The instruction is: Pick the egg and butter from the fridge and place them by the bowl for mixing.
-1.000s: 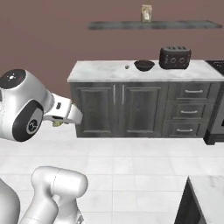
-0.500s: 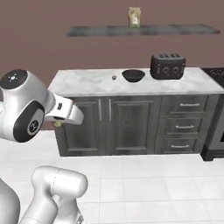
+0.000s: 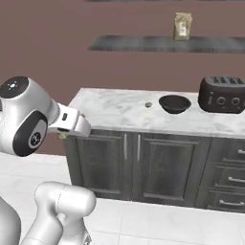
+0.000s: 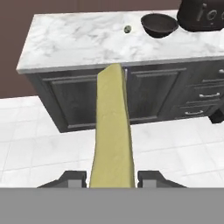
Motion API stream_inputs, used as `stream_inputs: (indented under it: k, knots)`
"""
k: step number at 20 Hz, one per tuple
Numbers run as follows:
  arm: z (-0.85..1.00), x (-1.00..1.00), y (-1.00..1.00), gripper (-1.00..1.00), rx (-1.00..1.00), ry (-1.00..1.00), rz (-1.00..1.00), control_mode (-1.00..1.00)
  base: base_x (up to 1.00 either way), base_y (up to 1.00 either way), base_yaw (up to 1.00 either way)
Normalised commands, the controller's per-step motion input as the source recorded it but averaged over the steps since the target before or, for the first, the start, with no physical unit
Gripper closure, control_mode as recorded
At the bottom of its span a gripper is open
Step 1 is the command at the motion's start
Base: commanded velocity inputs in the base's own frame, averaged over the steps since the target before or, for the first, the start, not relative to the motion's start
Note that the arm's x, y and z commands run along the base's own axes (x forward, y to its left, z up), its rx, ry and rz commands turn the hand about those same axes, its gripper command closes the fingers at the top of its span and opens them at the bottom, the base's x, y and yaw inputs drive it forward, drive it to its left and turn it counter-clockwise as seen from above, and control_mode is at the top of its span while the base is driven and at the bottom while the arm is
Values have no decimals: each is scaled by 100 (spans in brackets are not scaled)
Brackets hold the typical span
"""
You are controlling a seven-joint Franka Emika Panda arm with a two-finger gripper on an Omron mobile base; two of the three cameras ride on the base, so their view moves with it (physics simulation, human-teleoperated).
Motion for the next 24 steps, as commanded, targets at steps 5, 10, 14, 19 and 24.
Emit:
stream_inputs:
  k: [5, 10, 14, 19, 24]
  knots:
    - [0, 0, 0, 100, 0, 0, 0, 100, 100, -67, 13]
    - [0, 0, 0, 100, 0, 0, 0, 100, 100, -77, 0]
    - [0, 0, 0, 100, 0, 0, 0, 100, 97, -30, 0]
    - [0, 0, 0, 100, 0, 0, 0, 100, 51, 0, 0]
    - [0, 0, 0, 100, 0, 0, 0, -100, 3, 0, 0]
